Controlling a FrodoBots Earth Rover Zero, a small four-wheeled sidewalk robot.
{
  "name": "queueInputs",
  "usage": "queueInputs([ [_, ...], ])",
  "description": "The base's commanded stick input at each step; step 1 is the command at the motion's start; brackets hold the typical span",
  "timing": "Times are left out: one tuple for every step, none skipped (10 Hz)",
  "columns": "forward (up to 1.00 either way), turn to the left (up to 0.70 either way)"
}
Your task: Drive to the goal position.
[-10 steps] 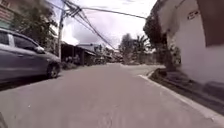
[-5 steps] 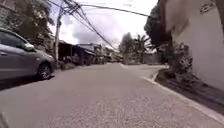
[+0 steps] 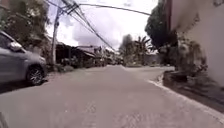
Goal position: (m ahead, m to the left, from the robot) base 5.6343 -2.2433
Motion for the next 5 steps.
queueInputs([
  [1.00, 0.00],
  [1.00, 0.00],
  [1.00, 0.00],
  [1.00, 0.00],
  [1.00, 0.00],
])
